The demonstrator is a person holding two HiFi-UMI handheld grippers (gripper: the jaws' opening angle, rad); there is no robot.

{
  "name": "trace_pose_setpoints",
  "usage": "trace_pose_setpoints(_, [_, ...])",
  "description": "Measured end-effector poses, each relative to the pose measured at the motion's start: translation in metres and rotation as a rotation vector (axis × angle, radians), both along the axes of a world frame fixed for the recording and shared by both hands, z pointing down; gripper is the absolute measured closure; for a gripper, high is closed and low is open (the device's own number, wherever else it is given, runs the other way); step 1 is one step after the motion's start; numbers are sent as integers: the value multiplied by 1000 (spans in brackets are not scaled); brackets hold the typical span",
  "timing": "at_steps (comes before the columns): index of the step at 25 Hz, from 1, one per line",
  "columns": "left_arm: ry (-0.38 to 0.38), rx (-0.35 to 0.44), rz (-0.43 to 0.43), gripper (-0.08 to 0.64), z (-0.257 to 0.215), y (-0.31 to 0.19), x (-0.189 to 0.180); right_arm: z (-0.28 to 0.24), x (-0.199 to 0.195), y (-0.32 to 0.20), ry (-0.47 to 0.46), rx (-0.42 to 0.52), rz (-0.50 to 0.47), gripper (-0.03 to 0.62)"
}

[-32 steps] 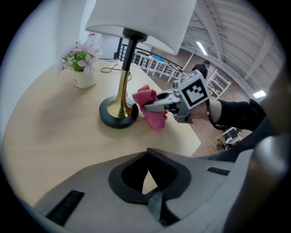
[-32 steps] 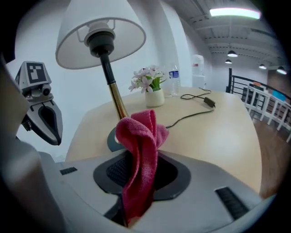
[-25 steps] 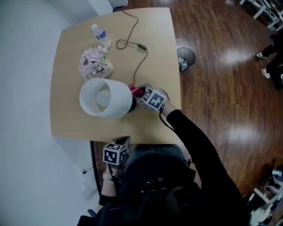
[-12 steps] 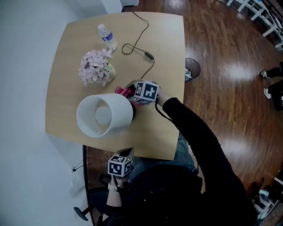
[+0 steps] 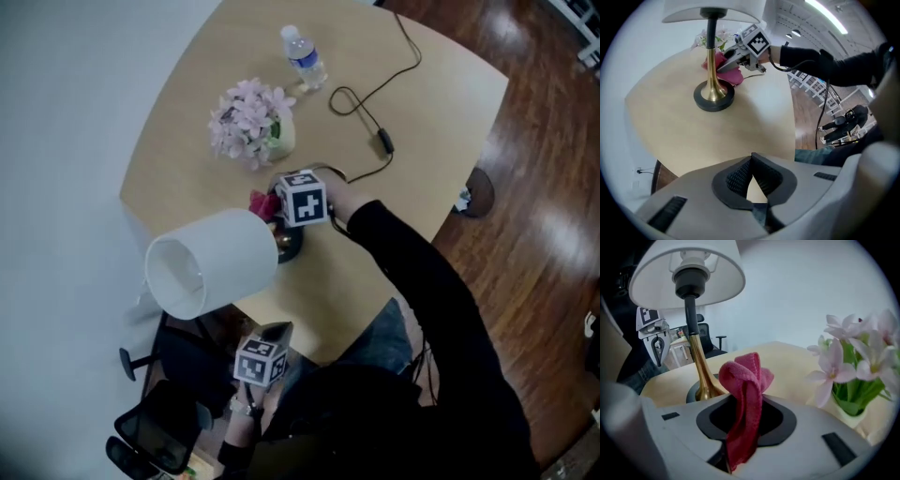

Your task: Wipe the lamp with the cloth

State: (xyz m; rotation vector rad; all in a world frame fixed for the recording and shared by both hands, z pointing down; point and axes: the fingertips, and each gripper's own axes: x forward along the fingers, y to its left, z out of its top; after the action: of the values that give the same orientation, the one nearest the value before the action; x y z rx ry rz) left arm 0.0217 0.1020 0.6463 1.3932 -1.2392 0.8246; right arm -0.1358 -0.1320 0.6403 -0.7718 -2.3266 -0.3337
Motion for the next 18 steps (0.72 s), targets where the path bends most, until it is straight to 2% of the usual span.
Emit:
trace_pose_setpoints(5, [-23, -55, -136, 560, -3, 12, -2, -4, -38, 10, -6, -6, -150, 477])
trace_pose_setpoints(9, [-26, -74, -222, 560, 1, 17, -4, -3, -57, 41, -27, -75, -267, 477])
trace_pose_setpoints(13, [-22, -80, -246, 560, 3, 11, -3, 9, -51, 59, 1, -112, -346, 477])
trace_pose_setpoints(18, [-23, -80, -238, 560, 5, -1, -3, 12, -37, 50, 9, -138, -332, 477])
